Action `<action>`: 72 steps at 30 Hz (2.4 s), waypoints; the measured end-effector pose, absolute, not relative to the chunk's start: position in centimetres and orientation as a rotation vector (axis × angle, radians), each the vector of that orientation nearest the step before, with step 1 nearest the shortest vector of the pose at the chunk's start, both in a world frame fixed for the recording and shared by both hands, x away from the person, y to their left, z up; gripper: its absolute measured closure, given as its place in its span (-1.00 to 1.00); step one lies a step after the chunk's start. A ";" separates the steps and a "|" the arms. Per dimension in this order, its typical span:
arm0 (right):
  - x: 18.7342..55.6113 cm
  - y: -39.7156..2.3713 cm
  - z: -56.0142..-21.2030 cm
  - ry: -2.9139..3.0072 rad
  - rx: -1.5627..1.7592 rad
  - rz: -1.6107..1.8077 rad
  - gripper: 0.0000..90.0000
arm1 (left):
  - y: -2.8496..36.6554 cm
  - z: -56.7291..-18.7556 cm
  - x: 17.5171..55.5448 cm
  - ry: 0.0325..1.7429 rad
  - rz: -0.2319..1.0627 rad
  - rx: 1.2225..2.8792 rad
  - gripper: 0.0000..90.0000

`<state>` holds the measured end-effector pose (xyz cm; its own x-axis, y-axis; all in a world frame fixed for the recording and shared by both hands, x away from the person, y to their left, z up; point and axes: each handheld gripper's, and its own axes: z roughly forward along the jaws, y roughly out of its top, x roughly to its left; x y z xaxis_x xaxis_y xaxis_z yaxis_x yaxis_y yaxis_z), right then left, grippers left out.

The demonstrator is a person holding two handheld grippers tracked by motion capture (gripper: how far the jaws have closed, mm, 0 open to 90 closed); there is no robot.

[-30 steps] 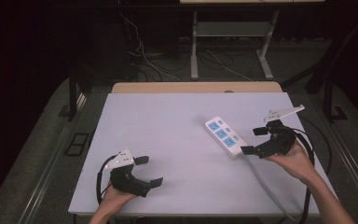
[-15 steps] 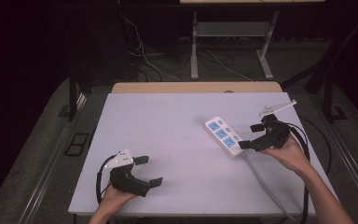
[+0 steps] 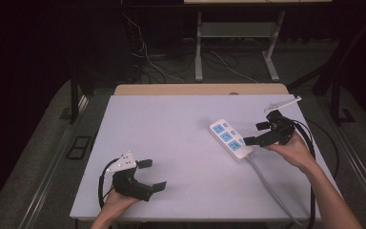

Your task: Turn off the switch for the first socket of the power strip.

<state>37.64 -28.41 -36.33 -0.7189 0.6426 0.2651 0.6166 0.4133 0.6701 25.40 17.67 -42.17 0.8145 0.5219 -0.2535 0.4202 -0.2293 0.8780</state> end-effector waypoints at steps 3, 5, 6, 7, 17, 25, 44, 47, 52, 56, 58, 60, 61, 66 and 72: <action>38.1 -28.2 -36.2 2.621 1.164 1.191 -0.99 | 17.7 -42.2 25.4 0.715 0.111 1.858 -1.00; 38.3 -28.2 -36.2 2.624 1.157 1.186 -0.93 | 17.7 -42.2 25.4 0.715 0.112 1.858 -1.00; 38.6 -28.2 -36.2 2.624 1.147 1.199 -0.87 | 17.7 -42.2 25.4 0.715 0.112 1.858 -1.00; 38.8 -28.1 -36.3 2.623 1.152 1.186 -0.82 | 17.7 -42.2 25.4 0.715 0.111 1.857 -1.00; 39.9 -28.1 -37.2 2.619 1.126 1.145 -0.02 | 17.9 -42.2 25.5 0.719 0.114 1.852 -1.00; 40.4 -27.9 -38.0 2.656 1.123 1.126 0.47 | 18.0 -42.2 25.6 0.720 0.116 1.852 -1.00; 41.5 -27.1 -40.0 2.730 1.139 1.035 0.99 | 18.1 -42.3 25.7 0.720 0.116 1.853 -1.00; 41.6 -27.0 -40.2 2.733 1.138 1.026 0.99 | 18.1 -42.3 25.7 0.720 0.116 1.854 -1.00; 41.8 -26.9 -40.7 2.744 1.151 1.022 0.99 | 18.1 -42.3 25.7 0.722 0.116 1.854 -1.00; 41.9 -26.6 -41.0 2.758 1.147 0.991 0.99 | 18.1 -42.3 25.7 0.721 0.115 1.854 -1.00; 41.9 -26.5 -41.2 2.764 1.148 0.980 0.99 | 18.1 -42.3 25.7 0.720 0.116 1.854 -1.00; 41.9 -26.6 -41.2 2.763 1.146 0.981 0.99 | 18.1 -42.3 25.7 0.721 0.116 1.853 -1.00; 41.9 -26.5 -41.2 2.761 1.144 0.981 0.99 | 18.1 -42.3 25.7 0.721 0.116 1.853 -1.00; 41.7 -26.3 -41.2 2.753 1.105 0.967 1.00 | 18.1 -42.3 25.7 0.717 0.117 1.856 -1.00; 41.6 -26.4 -41.3 2.747 1.092 0.974 1.00 | 18.0 -42.3 25.7 0.718 0.115 1.858 -1.00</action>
